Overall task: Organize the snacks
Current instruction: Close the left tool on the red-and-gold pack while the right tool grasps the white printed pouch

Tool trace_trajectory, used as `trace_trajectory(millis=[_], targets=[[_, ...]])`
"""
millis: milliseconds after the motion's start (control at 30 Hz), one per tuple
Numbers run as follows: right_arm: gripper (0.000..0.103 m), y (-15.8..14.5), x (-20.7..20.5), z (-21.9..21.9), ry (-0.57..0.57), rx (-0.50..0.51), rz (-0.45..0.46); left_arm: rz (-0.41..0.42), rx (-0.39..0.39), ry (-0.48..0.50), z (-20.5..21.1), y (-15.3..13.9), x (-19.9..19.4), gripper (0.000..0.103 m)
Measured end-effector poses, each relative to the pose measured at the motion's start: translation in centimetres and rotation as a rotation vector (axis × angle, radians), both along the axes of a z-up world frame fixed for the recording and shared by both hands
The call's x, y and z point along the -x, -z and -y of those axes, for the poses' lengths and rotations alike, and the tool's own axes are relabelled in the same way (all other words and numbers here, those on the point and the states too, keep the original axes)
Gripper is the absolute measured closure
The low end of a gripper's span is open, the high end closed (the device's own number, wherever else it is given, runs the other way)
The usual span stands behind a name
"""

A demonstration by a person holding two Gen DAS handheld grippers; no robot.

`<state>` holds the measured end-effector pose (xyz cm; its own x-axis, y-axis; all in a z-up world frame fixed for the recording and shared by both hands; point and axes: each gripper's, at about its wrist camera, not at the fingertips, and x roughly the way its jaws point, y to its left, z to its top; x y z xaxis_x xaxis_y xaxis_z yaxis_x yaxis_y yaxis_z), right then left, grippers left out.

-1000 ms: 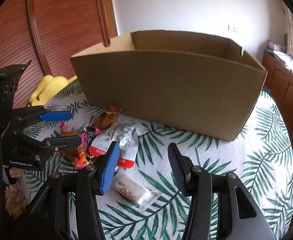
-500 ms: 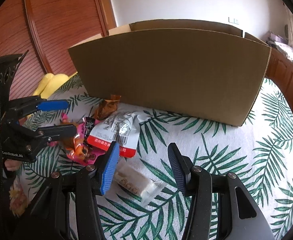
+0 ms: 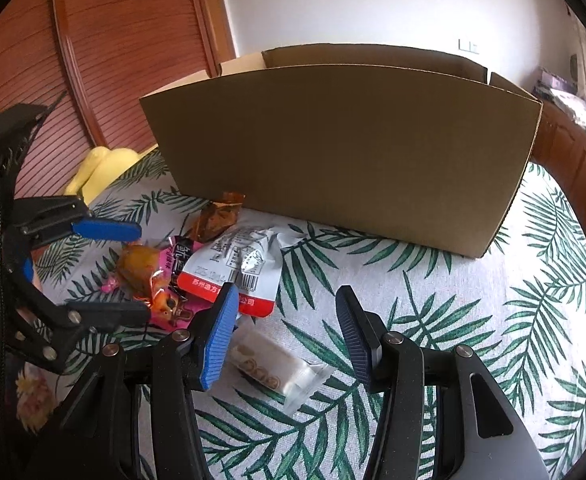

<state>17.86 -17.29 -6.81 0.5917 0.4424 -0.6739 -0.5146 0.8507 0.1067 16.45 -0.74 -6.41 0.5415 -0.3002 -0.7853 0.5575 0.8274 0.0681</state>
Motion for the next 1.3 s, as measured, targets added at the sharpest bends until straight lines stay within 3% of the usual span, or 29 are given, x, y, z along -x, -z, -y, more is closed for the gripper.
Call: trace_trajectory(millis=[133,300,633,733,800,1000,1300], targets=[[0.051,0.0,0.0,0.0,-0.001,-0.002,0.0,-0.01,-0.016,0.014,0.4,0.4,-0.3,0.022],[0.051,0.0,0.1,-0.1,-0.003,0.0,0.001,-0.021,-0.107,0.031,1.4,1.5,-0.5,0.019],[0.051,-0.1,0.1,-0.3,-0.005,0.0,0.003,-0.046,-0.035,0.001,1.1,1.2,-1.4,0.019],[0.051,-0.3,0.0,-0.5,-0.008,-0.002,0.006,-0.055,0.024,-0.038,0.2,0.5,-2.1,0.032],[0.051,-0.5,-0.1,-0.6,-0.01,-0.003,0.008,-0.059,0.039,-0.063,-0.7,0.7,-2.5,0.052],[0.051,-0.8,-1.1,-1.4,-0.024,-0.017,-0.007,-0.056,0.083,-0.09,-1.7,0.4,-2.1,0.06],[0.047,-0.7,-3.6,-3.9,-0.043,-0.029,-0.069,-0.045,0.129,-0.108,-2.6,0.5,-1.2,0.061]])
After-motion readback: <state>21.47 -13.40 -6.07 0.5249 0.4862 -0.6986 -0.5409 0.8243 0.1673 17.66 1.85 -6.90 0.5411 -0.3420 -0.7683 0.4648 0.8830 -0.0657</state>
